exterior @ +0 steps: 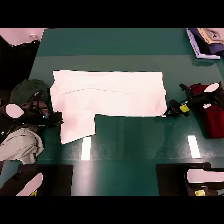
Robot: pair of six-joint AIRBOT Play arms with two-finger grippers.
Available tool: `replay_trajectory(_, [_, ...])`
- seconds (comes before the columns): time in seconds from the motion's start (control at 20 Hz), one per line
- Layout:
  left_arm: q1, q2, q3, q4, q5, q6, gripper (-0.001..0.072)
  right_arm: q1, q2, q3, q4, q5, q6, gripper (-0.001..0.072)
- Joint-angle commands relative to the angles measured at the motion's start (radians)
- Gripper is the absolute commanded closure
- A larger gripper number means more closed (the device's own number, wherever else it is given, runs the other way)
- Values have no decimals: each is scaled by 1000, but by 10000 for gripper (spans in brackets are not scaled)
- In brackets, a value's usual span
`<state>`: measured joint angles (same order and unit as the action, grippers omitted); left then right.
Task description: Fold the shirts.
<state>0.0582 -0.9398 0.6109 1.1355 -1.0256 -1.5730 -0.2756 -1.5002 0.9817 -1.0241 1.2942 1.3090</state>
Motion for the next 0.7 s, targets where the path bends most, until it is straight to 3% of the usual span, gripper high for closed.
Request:
replay_trajectory(0.0, [0, 4, 1, 0, -58, 2, 685, -13, 46, -3, -68, -3, -7, 699])
replay_trajectory(0.15, [-27, 72, 1, 9, -107, 2, 686, -60, 154, -3, -185, 75, 16, 701])
replay_trajectory(0.4, [-227, 180, 2, -54, -197, -50, 685, -149, 295, -3, -313, 246, 29, 701])
replay_trajectory(0.5, [-309, 187, 2, -123, -183, -49, 684, -161, 344, -3, -311, 243, 29, 701])
replay_trajectory(0.65, [-361, 187, 28, -106, -79, -43, 684, -141, 383, -3, -303, 202, 29, 701])
